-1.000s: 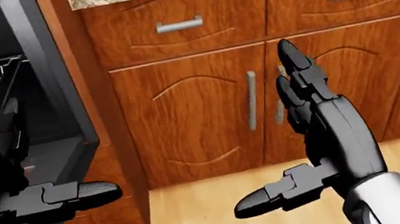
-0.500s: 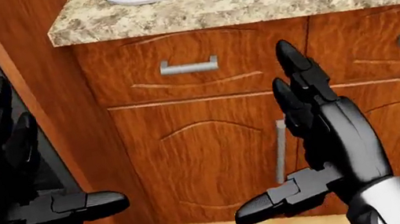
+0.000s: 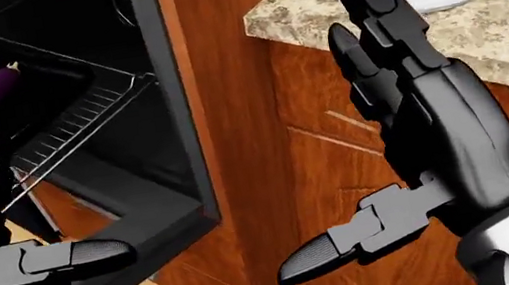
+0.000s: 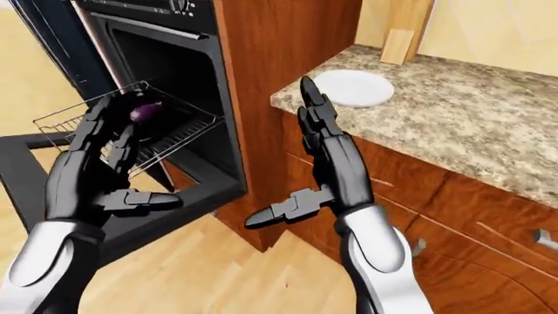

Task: Pick the eggplant from the oven and place it on the plate on the counter.

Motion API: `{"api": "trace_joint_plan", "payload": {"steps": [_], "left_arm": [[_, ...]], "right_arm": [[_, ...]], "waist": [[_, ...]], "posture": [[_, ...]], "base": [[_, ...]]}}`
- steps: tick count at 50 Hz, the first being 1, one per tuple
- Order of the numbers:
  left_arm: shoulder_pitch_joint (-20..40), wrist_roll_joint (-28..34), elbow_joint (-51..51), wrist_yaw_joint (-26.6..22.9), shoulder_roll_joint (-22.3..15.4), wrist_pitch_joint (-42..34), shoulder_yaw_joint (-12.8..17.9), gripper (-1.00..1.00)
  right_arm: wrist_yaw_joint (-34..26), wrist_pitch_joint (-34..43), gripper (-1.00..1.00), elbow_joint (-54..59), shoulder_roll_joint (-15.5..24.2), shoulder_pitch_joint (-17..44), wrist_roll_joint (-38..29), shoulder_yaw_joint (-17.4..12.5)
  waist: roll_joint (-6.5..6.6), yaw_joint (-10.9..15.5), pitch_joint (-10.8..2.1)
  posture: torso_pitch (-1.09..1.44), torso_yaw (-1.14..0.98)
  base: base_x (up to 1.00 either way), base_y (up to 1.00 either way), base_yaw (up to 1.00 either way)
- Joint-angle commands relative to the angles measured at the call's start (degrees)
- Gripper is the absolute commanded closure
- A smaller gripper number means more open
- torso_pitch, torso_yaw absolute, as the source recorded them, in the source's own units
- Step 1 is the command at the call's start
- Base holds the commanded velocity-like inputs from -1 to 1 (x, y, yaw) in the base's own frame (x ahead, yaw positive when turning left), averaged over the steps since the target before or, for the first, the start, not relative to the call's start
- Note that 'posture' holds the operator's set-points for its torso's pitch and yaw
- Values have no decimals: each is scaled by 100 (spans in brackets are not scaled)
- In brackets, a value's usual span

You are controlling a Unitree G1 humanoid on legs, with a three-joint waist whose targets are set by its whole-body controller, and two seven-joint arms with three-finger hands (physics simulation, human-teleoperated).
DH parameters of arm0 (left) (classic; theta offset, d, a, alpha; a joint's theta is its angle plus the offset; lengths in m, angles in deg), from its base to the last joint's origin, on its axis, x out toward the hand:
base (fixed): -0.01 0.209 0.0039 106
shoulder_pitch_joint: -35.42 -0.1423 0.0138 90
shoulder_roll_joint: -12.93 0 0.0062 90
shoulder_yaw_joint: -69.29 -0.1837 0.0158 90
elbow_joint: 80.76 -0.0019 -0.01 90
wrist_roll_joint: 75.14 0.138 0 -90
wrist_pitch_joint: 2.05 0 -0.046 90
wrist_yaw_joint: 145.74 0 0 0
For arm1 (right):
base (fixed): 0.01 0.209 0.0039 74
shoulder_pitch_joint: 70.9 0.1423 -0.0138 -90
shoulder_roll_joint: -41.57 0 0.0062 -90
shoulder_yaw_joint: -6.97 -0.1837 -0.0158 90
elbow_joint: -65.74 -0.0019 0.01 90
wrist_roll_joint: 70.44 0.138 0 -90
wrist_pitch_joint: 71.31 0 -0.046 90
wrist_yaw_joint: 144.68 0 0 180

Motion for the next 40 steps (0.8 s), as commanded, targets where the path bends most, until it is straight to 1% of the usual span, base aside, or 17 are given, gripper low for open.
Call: {"api": "trace_joint_plan", "payload": {"steps": [1, 4, 10, 11, 12, 13, 14, 16, 21, 25, 26, 27, 28, 29, 32, 37, 40], "left_arm": [[115, -51, 168, 13, -41, 158, 9, -100], [118, -113, 206, 31, -76, 113, 72, -100], [167, -162, 171, 61, -123, 107, 88, -100], [176, -177, 183, 68, -129, 85, 107, -100], [178, -205, 238, 80, -135, 28, 129, -100], [182, -221, 272, 89, -139, -9, 142, -100], [176, -224, 229, 80, -142, 40, 152, -100], [144, -233, 196, 76, -141, 93, 159, -100], [123, -260, 132, 67, -162, 168, 198, -100], [105, -257, 52, 55, -169, 268, 194, -100], [98, -258, 45, 51, -172, 281, 194, -100], [102, -258, 29, 45, -178, 295, 193, -100], [112, -254, 10, 48, -183, 306, 188, -100], [119, -255, 7, 49, -187, 303, 186, -100], [108, -261, 35, 48, -196, 279, 183, -100], [187, -319, 261, 113, -214, -18, 194, -100], [222, -283, 246, 107, -231, -47, 154, -100]], "right_arm": [[-17, -46, -100, -196, 26, 138, -41, -16], [-49, -23, -100, -224, 5, 160, -96, 46], [-135, -59, -100, -239, -43, 160, -196, 153], [-144, -42, -100, -250, -50, 173, -215, 169], [-155, -20, -100, -272, -57, 178, -230, 184], [-161, -15, -100, -275, -61, 183, -242, 192], [-154, 24, -100, -312, -73, 190, -264, 218], [-175, -122, -100, -218, -94, 125, -300, 246], [-245, -267, -100, -143, -120, 60, -372, 273], [-262, -249, -100, -144, -143, 67, -407, 283], [-265, -237, -100, -147, -144, 76, -415, 284], [-270, -229, -100, -143, -145, 85, -424, 286], [-287, -264, -100, -118, -141, 70, -437, 293], [-299, -291, -100, -92, -144, 66, -440, 287], [-332, -359, -100, -55, -147, 26, -453, 266], [-389, -453, -100, 84, -121, 6, -457, 157], [-385, -367, -100, 100, -100, 74, -410, 43]], "waist": [[101, -33, -89], [-135, 78, -156], [-640, -31, -6], [-826, -49, -73], [-1041, -120, -265], [-767, -133, -31], [-819, -105, -22], [-765, -98, -103], [-447, -120, -56], [-102, -148, -69], [23, -144, -91], [234, -122, -174], [231, -101, -247], [129, -53, -143], [-91, 41, -180], [-441, -17, -17], [-786, -52, -50]], "posture": [[0, 0], [0, 0], [0, 0], [0, 0], [0, 0], [0, 0], [0, 0], [0, 0], [0, 0], [0, 0], [0, 0], [0, 0], [0, 0], [0, 0], [0, 0], [0, 0], [0, 0]], "base": [[0, 0, 100], [0, 0, 100], [0, 0, 100], [0, 0, 100], [0, 0, 100], [0, 0, 100], [0, 0, 100], [0, 0, 100], [0, 0, 100], [0, 0, 100], [0, 0, 100], [0, 0, 100], [0, 0, 100], [0, 0, 100], [0, 0, 100], [0, 0, 100], [0, 0, 100]]}}
